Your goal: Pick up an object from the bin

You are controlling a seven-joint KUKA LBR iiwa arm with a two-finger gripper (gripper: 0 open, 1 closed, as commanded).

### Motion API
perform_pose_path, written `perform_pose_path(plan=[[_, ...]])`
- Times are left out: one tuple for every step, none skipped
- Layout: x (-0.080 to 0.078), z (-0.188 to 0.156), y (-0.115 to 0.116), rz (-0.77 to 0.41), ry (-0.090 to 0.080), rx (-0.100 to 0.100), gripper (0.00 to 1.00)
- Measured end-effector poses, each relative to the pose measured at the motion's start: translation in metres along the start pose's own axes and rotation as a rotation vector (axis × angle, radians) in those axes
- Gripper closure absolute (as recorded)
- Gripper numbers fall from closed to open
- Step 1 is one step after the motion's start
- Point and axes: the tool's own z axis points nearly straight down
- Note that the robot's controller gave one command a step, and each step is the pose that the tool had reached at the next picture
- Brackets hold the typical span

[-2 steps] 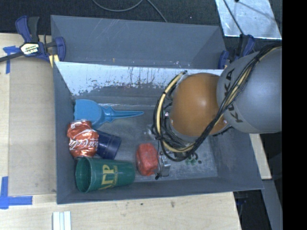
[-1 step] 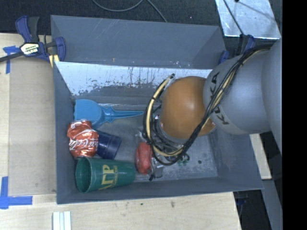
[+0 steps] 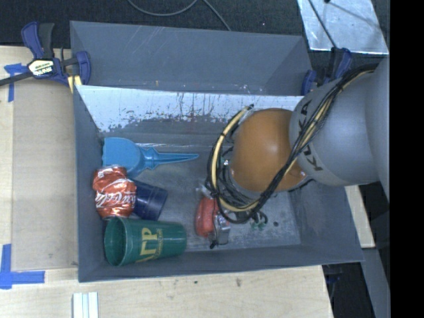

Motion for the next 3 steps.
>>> perform_pose_path(plan=[[0.000,0.000,0.000,0.000,0.000,0.000,1.00],[-0.029,0.018,-0.052,0.049,-0.005,-0.006,1.00],[-0.029,0.018,-0.052,0.050,-0.005,-0.006,1.00]])
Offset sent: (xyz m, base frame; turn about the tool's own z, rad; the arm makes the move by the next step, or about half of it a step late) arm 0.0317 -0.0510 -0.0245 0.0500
